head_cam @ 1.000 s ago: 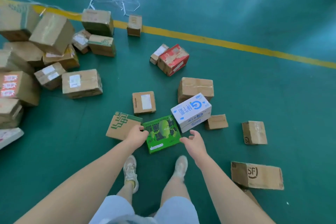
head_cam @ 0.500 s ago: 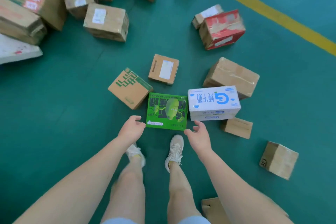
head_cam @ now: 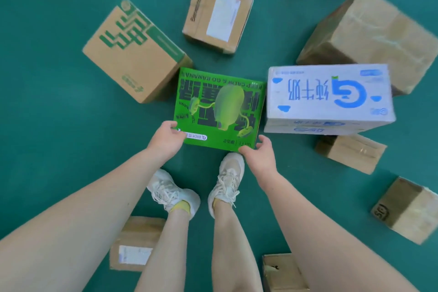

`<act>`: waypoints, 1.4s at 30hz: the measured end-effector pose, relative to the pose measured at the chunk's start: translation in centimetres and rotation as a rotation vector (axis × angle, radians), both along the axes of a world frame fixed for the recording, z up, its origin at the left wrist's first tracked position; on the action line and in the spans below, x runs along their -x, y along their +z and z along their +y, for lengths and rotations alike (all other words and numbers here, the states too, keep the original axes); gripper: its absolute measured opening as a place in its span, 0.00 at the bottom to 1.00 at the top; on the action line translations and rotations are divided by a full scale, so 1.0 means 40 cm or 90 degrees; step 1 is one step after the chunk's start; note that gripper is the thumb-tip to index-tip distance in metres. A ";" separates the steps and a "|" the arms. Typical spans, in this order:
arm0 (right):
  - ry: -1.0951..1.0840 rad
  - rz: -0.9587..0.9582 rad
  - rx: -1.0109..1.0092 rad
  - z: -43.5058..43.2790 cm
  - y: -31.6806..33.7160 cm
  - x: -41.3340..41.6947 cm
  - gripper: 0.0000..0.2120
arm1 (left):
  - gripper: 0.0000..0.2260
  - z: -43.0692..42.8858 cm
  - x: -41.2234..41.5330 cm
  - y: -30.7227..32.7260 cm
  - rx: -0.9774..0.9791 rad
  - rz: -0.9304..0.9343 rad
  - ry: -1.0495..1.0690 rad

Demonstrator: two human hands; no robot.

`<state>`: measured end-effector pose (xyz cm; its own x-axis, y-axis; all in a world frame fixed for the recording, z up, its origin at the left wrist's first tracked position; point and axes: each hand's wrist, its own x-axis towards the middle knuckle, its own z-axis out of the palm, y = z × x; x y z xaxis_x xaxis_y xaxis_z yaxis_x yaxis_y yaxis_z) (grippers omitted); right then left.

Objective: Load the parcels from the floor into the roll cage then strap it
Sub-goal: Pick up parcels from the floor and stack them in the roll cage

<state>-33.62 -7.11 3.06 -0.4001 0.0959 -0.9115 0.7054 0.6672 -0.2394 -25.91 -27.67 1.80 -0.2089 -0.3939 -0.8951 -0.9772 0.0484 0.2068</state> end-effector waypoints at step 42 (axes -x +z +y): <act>0.102 0.150 -0.015 -0.330 0.660 -0.105 0.44 | 0.29 -0.216 -0.156 0.701 0.152 0.044 0.320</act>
